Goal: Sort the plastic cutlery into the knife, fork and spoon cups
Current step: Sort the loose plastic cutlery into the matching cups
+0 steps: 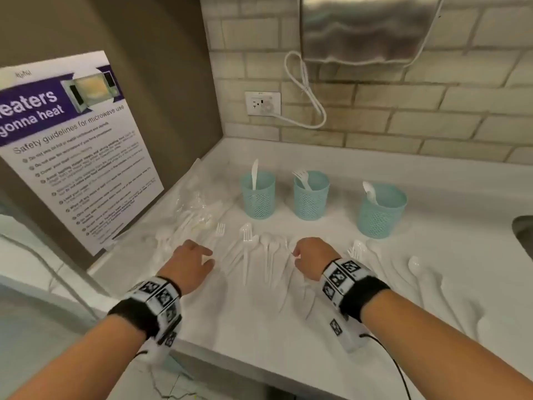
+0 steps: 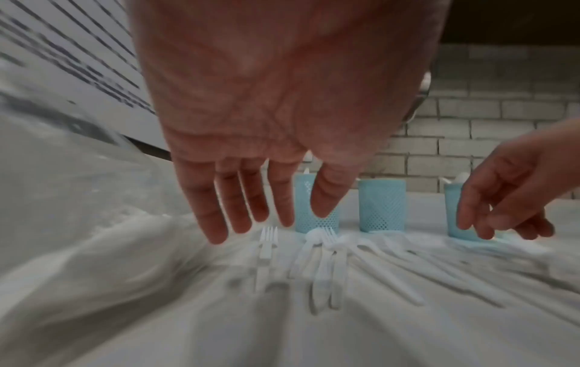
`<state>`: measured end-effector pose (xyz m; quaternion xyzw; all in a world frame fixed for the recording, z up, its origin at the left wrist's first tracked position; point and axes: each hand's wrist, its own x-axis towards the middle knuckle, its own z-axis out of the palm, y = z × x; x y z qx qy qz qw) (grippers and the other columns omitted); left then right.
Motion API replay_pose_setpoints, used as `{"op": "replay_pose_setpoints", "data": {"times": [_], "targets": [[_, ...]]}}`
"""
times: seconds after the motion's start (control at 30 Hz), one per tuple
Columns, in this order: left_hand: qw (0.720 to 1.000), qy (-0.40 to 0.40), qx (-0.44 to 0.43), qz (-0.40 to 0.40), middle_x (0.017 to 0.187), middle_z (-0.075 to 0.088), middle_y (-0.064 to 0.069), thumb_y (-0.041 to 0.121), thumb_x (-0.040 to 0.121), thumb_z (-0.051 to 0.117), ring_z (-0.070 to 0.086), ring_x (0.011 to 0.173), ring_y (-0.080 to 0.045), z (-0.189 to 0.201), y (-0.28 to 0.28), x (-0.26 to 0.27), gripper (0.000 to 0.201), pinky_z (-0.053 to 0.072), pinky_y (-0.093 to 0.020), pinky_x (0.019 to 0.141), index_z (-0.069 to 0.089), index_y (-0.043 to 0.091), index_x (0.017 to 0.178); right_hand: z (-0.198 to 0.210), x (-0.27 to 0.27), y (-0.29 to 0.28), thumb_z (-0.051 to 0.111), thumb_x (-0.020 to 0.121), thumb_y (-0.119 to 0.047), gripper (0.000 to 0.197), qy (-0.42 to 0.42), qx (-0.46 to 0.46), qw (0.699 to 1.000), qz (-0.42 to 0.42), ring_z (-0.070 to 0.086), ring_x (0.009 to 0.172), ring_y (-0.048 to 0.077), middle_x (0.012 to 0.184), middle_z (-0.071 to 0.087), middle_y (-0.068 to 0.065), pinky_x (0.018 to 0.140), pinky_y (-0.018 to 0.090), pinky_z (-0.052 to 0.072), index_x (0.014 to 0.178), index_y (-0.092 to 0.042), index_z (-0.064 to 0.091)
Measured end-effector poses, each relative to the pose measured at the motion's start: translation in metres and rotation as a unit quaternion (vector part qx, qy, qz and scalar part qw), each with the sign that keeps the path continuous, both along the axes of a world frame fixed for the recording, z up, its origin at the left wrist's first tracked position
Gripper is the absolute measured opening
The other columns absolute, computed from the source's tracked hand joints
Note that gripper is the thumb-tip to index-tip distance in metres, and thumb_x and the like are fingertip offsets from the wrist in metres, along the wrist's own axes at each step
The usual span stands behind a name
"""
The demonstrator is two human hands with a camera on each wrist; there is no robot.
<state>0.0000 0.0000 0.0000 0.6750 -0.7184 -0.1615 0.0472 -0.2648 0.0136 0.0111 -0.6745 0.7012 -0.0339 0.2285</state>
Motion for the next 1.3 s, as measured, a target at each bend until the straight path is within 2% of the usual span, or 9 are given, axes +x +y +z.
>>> {"op": "replay_pose_setpoints", "data": {"times": [0.3, 0.53, 0.63, 0.73, 0.87, 0.93, 1.07, 1.2, 1.3], "targets": [[0.987, -0.148, 0.051, 0.022, 0.126, 0.052, -0.014, 0.026, 0.097, 0.041, 0.057, 0.11, -0.029, -0.018, -0.057, -0.018, 0.031, 0.047, -0.035, 0.088, 0.052, 0.006, 0.119, -0.01, 0.012, -0.02, 0.044, 0.091, -0.009, 0.019, 0.059, 0.028, 0.998, -0.017, 0.059, 0.109, 0.027, 0.119, 0.061, 0.012, 0.077, 0.026, 0.041, 0.104, -0.007, 0.058], [0.989, -0.13, 0.068, 0.003, 0.13, 0.05, -0.013, 0.021, 0.095, 0.046, 0.055, 0.113, -0.027, -0.027, -0.071, -0.012, 0.033, 0.047, -0.032, 0.092, 0.052, 0.008, 0.125, -0.012, 0.037, -0.028, 0.051, 0.089, -0.015, 0.032, -0.021, 0.008, 0.999, -0.034, 0.059, 0.111, 0.028, 0.121, 0.061, 0.011, 0.092, 0.031, 0.048, 0.119, -0.005, 0.058], [0.99, -0.095, 0.101, -0.017, 0.135, 0.041, -0.011, 0.025, 0.096, 0.047, 0.05, 0.118, -0.024, -0.028, -0.072, -0.01, 0.043, 0.042, -0.029, 0.098, 0.043, 0.008, 0.135, -0.016, 0.054, -0.031, 0.054, 0.085, -0.013, 0.012, -0.024, 0.035, 0.999, -0.011, 0.062, 0.094, 0.028, 0.091, 0.064, 0.008, 0.07, 0.027, 0.05, 0.088, -0.007, 0.063], [0.991, -0.074, 0.109, -0.038, 0.13, 0.045, -0.013, 0.026, 0.095, 0.047, 0.054, 0.109, -0.024, -0.026, -0.071, -0.013, 0.039, 0.045, -0.028, 0.092, 0.049, 0.008, 0.129, -0.019, 0.069, -0.036, 0.054, 0.084, -0.014, 0.028, -0.038, 0.037, 0.999, -0.006, 0.053, 0.076, 0.024, 0.065, 0.048, 0.002, 0.06, 0.023, 0.038, 0.06, -0.013, 0.04], [0.991, -0.019, 0.128, -0.019, 0.124, 0.055, -0.022, 0.021, 0.092, 0.04, 0.058, 0.098, -0.03, -0.018, -0.065, -0.025, 0.037, 0.047, -0.035, 0.087, 0.055, -0.005, 0.113, -0.024, 0.081, -0.043, 0.049, 0.088, -0.015, 0.024, -0.071, 0.064, 0.994, 0.053, 0.062, 0.101, 0.028, 0.109, 0.068, 0.011, 0.085, 0.031, 0.049, 0.1, -0.004, 0.067], [0.988, 0.003, 0.156, 0.005, 0.129, 0.051, -0.024, 0.041, 0.082, 0.047, 0.056, 0.11, -0.035, -0.015, -0.061, -0.029, 0.059, 0.046, -0.041, 0.094, 0.052, -0.005, 0.118, -0.018, 0.075, -0.051, 0.049, 0.088, -0.012, 0.029, -0.081, 0.038, 0.995, 0.039, 0.059, 0.111, 0.026, 0.12, 0.064, 0.009, 0.097, 0.034, 0.047, 0.111, -0.009, 0.066], [0.981, -0.095, 0.168, -0.016, 0.138, 0.035, -0.009, 0.075, 0.06, 0.059, 0.038, 0.128, -0.027, -0.009, -0.052, -0.043, 0.096, 0.041, -0.036, 0.101, 0.046, 0.015, 0.133, -0.01, 0.064, -0.07, 0.057, 0.083, -0.006, 0.05, -0.072, -0.017, 0.997, 0.01, 0.047, 0.119, 0.028, 0.13, 0.041, 0.011, 0.1, 0.037, 0.043, 0.129, -0.015, 0.043], [0.985, -0.125, 0.118, -0.032, 0.134, 0.033, -0.009, 0.058, 0.062, 0.071, 0.035, 0.126, -0.026, -0.012, -0.057, -0.056, 0.096, 0.041, -0.033, 0.095, 0.034, 0.01, 0.136, -0.019, 0.075, -0.081, 0.069, 0.078, -0.015, 0.091, -0.013, 0.057, 0.996, 0.073, 0.034, 0.133, 0.033, 0.141, 0.027, 0.012, 0.107, 0.043, 0.038, 0.149, -0.025, 0.013], [0.983, -0.12, 0.119, -0.069, 0.127, 0.036, -0.007, 0.046, 0.065, 0.072, 0.039, 0.12, -0.024, -0.014, -0.063, -0.057, 0.085, 0.043, -0.031, 0.087, 0.035, 0.012, 0.132, -0.024, 0.078, -0.089, 0.07, 0.076, -0.015, 0.095, 0.011, 0.061, 0.996, 0.06, 0.037, 0.131, 0.033, 0.14, 0.027, 0.013, 0.106, 0.043, 0.04, 0.149, -0.021, 0.01]]}}
